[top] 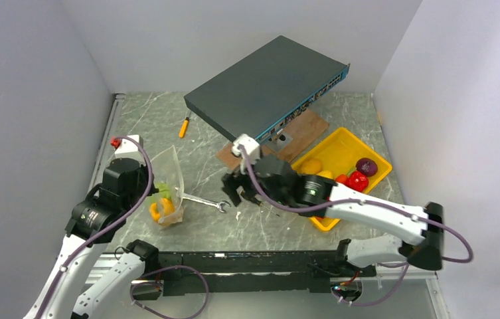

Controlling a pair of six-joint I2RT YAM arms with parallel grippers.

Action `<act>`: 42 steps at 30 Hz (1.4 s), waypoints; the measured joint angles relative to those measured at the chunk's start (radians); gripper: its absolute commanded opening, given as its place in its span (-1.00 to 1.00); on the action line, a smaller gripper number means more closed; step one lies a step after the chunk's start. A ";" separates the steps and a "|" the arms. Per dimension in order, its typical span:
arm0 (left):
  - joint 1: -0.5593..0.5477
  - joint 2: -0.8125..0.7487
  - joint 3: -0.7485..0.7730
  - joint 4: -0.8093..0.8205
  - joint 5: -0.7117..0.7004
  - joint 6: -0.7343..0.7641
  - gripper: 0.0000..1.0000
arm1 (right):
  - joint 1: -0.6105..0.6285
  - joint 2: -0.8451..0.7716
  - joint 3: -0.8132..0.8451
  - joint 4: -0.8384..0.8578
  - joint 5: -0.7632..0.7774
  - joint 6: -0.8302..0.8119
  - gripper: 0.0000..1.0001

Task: Place the food in the zip-top bag and seal the zipper
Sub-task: Pick up the fake vegetable from the bin.

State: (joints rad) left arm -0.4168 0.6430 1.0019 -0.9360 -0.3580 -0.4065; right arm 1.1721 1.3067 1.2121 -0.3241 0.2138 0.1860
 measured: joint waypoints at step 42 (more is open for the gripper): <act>0.019 -0.217 -0.230 0.235 0.054 0.158 -1.00 | -0.720 -0.230 -0.605 -0.412 0.146 0.878 0.99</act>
State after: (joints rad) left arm -0.3977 0.4263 0.7723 -0.7006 -0.3042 -0.2485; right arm 0.4522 1.0763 0.6071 -0.7364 0.3595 1.0637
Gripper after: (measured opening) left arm 0.012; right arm 0.993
